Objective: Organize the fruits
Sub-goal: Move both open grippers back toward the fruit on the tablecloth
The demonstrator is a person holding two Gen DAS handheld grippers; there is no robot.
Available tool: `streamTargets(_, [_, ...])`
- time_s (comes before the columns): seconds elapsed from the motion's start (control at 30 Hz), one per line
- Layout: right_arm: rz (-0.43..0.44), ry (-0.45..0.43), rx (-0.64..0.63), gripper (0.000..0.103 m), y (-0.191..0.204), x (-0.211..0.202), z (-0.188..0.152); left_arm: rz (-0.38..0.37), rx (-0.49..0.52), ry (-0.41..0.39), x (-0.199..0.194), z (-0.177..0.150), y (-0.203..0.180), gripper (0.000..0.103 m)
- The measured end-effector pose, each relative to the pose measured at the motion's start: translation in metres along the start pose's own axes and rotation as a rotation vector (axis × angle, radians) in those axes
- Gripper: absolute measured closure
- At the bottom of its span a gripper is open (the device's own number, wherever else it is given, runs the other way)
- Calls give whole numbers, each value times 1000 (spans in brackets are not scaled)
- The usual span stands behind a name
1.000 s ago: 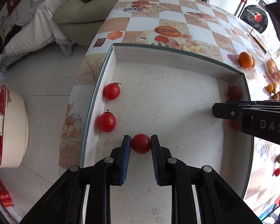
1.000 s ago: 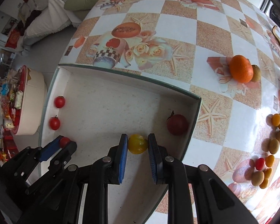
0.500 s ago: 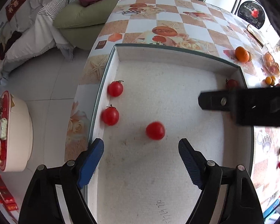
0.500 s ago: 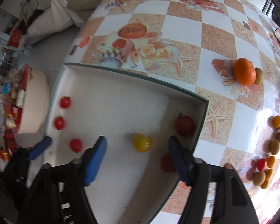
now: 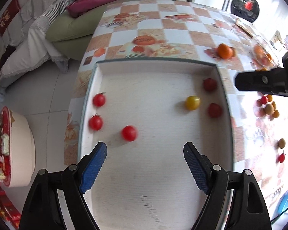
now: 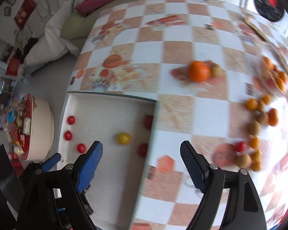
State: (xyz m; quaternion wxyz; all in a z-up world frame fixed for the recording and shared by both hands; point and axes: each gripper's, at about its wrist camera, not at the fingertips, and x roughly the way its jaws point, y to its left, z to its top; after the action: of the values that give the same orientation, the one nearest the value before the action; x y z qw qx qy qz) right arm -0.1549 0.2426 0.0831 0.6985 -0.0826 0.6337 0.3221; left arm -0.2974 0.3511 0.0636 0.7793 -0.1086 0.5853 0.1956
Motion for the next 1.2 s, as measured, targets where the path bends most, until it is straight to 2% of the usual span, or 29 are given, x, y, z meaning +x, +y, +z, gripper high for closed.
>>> streamTargets(0.47, [-110,-24,216,18,-125,-51,-69,-90,156,-46,-31,25,-93,20])
streamTargets(0.7, [-166,-5,280,18,-171,-61,-109,-154,233,-22,-26,30,-151,20])
streamTargets(0.97, [-175,40,335,18,-202,-51,-154,-176,307,15,-3,28,-212,20])
streamTargets(1.2, [-188,61,332,18,-209,-39,-177,-187,273,51,20,35,-238,20])
